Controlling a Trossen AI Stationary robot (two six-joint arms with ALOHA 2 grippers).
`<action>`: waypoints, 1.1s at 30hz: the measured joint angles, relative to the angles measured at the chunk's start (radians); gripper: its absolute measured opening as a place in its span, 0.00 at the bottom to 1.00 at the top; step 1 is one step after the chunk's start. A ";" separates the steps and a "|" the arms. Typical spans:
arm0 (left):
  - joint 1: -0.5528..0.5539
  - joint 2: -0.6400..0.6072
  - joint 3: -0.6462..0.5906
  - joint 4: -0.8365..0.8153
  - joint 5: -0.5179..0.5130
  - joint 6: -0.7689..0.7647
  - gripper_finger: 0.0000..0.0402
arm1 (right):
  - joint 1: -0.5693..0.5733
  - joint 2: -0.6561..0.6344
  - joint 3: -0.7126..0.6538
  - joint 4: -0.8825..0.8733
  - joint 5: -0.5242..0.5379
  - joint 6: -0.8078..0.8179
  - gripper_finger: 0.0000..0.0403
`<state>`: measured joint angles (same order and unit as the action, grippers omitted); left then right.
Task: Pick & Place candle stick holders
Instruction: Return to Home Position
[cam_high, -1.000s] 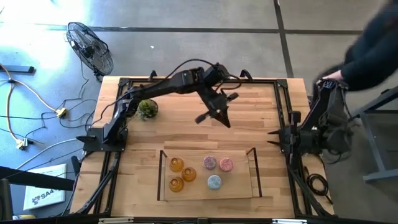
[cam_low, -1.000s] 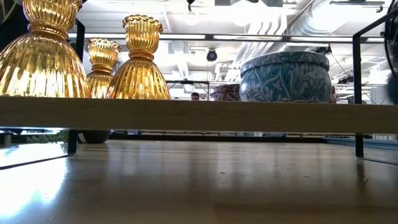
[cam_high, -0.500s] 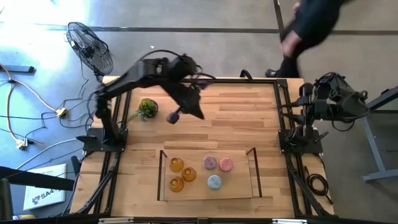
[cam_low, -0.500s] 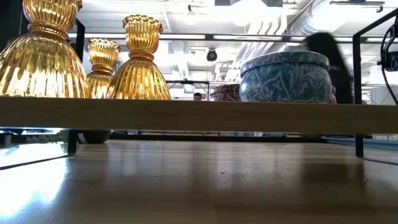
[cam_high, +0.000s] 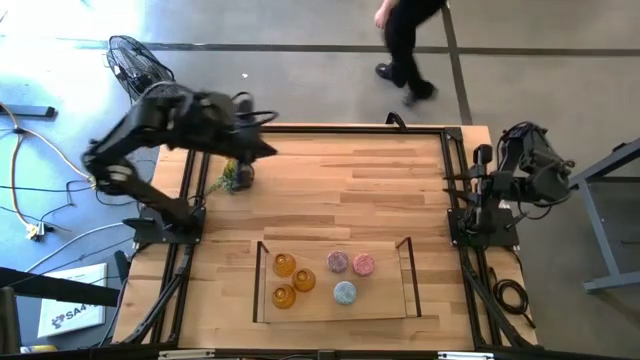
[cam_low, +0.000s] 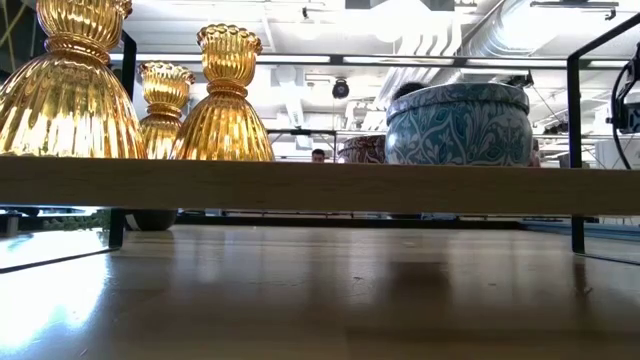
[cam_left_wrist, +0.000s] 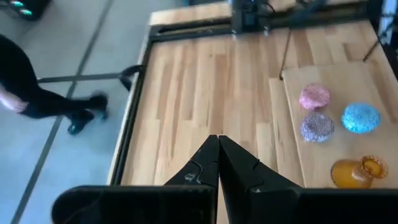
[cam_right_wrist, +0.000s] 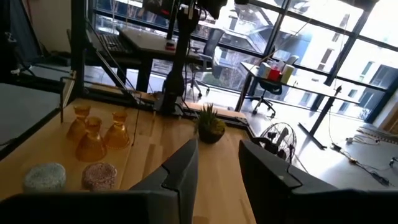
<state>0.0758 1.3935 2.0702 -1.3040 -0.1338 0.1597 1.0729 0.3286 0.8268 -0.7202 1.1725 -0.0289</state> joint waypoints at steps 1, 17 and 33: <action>0.000 -0.060 -0.077 0.038 -0.012 -0.020 0.00 | 0.000 -0.008 -0.016 0.000 0.000 0.008 0.28; -0.006 -1.068 -1.374 0.801 0.015 -0.165 0.00 | 0.000 -0.155 -0.329 0.339 0.001 -0.024 0.28; -0.006 -1.362 -1.795 1.018 0.092 -0.167 0.00 | -0.051 -0.195 -0.755 1.040 0.001 -0.289 0.28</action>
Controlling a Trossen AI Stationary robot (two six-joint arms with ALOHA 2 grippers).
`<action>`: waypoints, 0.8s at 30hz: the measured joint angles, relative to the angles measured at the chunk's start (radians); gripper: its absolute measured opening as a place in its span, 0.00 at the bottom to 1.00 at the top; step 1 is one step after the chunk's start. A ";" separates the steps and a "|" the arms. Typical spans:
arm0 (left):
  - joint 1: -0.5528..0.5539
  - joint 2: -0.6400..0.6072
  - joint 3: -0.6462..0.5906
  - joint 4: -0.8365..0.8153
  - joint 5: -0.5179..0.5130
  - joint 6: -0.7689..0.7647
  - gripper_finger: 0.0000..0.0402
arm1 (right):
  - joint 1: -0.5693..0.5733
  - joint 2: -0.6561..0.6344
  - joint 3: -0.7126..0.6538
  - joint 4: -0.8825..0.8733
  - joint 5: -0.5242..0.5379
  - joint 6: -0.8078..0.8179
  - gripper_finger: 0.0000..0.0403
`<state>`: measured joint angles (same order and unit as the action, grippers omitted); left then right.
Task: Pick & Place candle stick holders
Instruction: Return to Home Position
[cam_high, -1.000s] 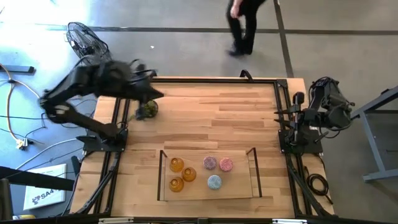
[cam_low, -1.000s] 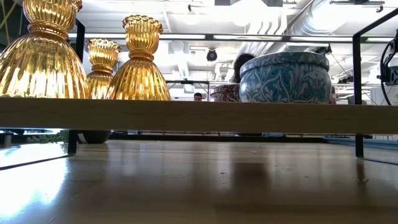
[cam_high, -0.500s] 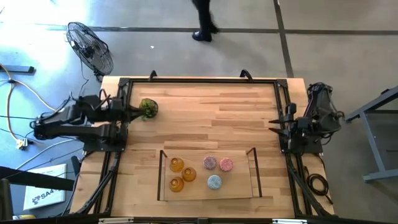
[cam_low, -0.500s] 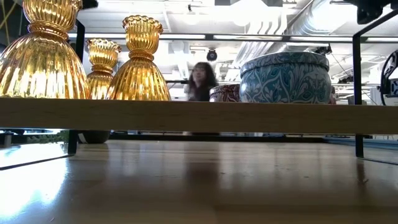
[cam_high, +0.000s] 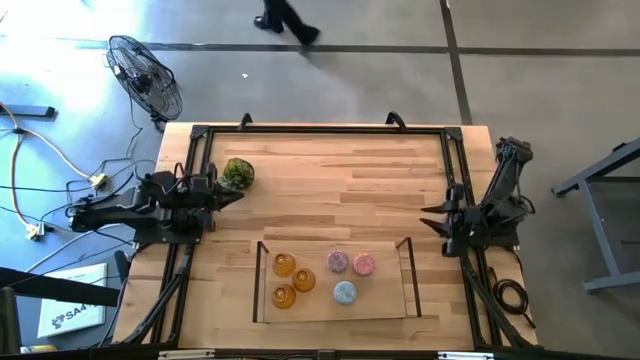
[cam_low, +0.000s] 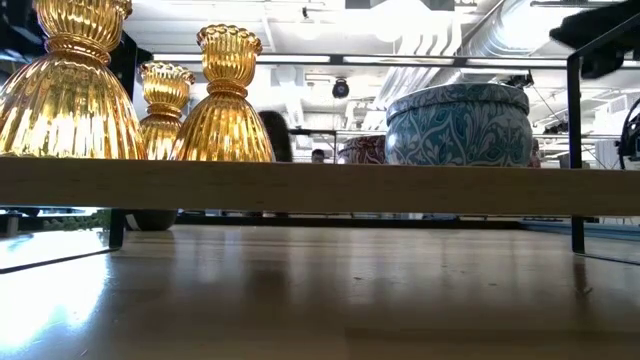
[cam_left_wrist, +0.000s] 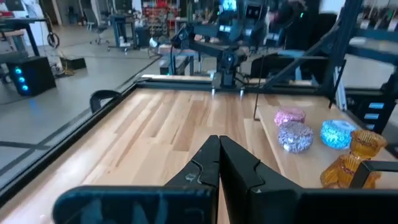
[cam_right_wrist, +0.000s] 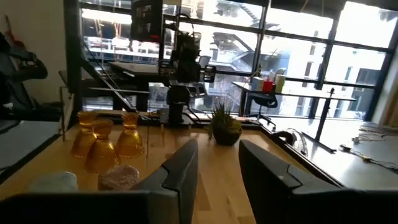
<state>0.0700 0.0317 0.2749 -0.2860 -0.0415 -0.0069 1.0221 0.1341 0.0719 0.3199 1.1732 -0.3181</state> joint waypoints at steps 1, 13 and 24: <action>0.000 -0.012 -0.022 0.019 0.002 -0.008 0.00 | -0.013 0.000 -0.024 0.026 0.000 -0.001 0.28; 0.000 -0.024 -0.188 0.128 0.027 0.010 0.00 | -0.153 0.011 -0.062 0.003 -0.079 0.074 0.28; 0.002 -0.014 -0.200 0.137 0.008 0.065 0.00 | -0.186 0.011 -0.062 -0.178 0.016 0.154 0.28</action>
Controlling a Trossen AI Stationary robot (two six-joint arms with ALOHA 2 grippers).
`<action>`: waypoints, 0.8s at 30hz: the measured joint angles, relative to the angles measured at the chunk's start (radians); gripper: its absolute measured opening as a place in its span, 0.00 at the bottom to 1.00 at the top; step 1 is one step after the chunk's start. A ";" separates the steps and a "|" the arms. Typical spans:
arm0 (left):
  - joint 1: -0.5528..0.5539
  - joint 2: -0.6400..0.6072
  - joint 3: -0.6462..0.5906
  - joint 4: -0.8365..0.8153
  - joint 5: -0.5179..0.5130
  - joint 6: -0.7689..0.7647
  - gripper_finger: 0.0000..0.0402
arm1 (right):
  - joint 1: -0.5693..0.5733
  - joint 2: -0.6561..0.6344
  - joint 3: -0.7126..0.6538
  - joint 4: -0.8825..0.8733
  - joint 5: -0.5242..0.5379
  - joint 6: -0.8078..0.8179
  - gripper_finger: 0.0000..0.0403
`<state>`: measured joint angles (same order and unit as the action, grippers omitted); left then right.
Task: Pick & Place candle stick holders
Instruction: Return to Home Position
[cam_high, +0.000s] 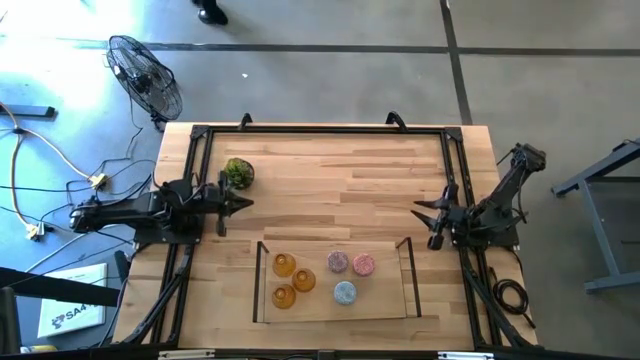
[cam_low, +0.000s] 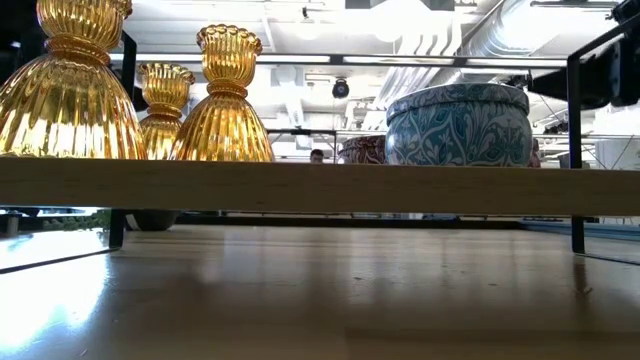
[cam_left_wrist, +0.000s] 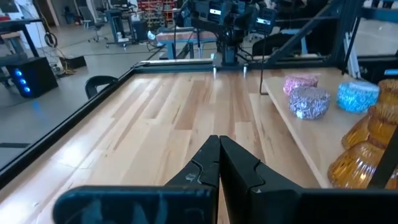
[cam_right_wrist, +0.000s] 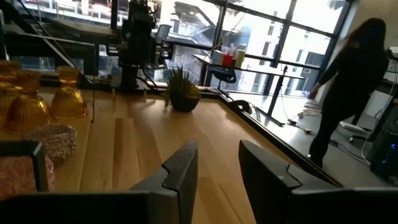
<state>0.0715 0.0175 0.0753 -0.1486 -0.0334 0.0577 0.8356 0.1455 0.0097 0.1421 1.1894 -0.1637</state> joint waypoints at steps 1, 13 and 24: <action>0.000 0.007 -0.001 0.000 0.000 0.010 0.00 | 0.000 0.000 0.000 -0.025 0.004 0.018 0.28; 0.000 0.160 -0.002 0.001 -0.053 0.129 0.00 | -0.002 -0.002 0.000 -0.108 -0.120 0.031 0.28; 0.000 0.161 -0.006 0.036 -0.137 0.090 0.00 | -0.123 -0.002 0.000 -0.091 -0.238 0.000 0.28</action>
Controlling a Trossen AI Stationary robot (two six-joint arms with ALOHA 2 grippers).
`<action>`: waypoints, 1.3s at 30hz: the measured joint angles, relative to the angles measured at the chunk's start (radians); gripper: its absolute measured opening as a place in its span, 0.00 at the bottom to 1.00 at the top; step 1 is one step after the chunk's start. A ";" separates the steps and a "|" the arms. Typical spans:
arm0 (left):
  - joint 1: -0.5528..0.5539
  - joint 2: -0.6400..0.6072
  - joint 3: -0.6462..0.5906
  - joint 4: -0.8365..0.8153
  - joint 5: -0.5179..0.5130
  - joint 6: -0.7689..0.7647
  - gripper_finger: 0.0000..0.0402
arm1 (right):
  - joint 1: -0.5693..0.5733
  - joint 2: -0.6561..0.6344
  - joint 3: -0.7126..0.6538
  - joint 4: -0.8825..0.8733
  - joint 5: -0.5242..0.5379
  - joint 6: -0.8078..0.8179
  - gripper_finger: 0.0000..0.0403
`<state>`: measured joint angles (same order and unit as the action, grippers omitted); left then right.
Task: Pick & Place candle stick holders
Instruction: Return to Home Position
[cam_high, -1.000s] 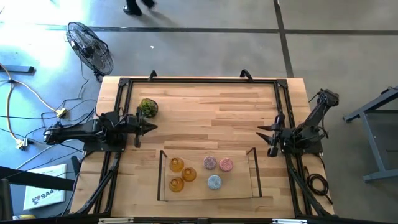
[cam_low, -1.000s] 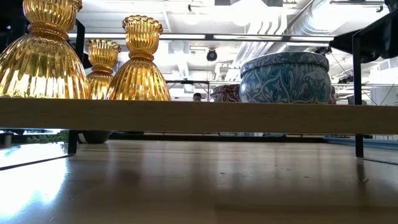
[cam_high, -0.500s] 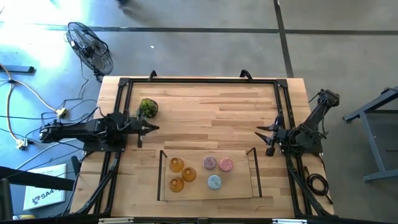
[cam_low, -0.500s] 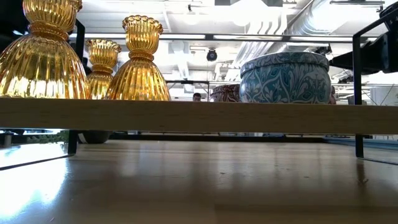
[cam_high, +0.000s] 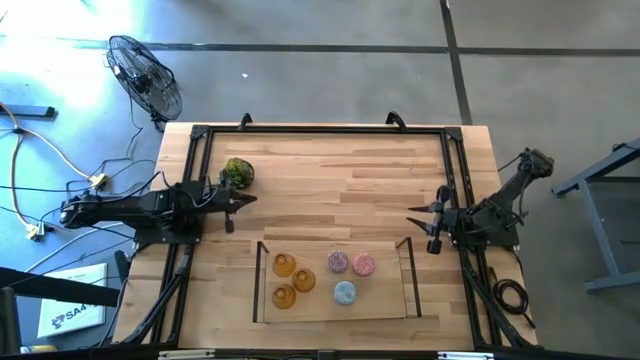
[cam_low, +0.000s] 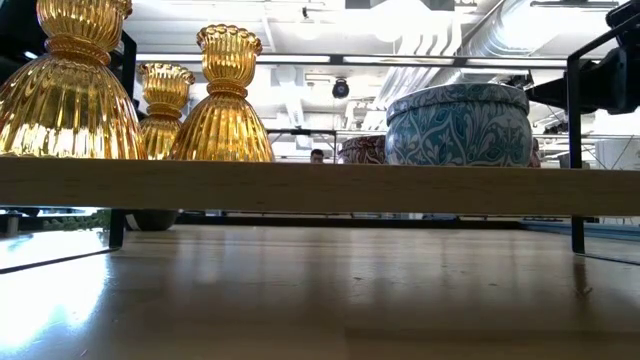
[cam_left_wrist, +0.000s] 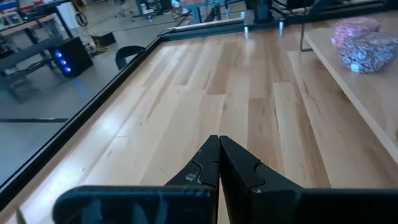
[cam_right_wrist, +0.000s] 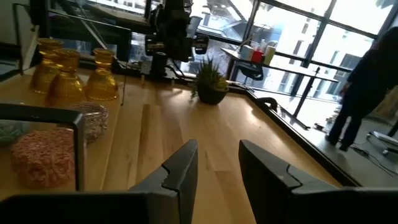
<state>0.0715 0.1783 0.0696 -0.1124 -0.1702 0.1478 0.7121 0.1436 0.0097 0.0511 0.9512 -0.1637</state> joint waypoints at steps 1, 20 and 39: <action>0.000 0.000 0.000 0.002 -0.008 -0.006 0.00 | -0.019 0.000 0.000 0.004 -0.030 -0.005 0.28; 0.000 0.000 -0.004 0.057 -0.135 -0.142 0.00 | -0.486 0.000 0.000 0.026 -0.428 -0.019 0.28; 0.000 0.000 0.003 0.022 -0.150 -0.155 0.00 | -0.518 0.000 -0.001 0.094 -0.340 0.285 0.28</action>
<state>0.0719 0.1783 0.0727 -0.0909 -0.3201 -0.0076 0.1940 0.1440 0.0090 0.1456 0.6114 0.1209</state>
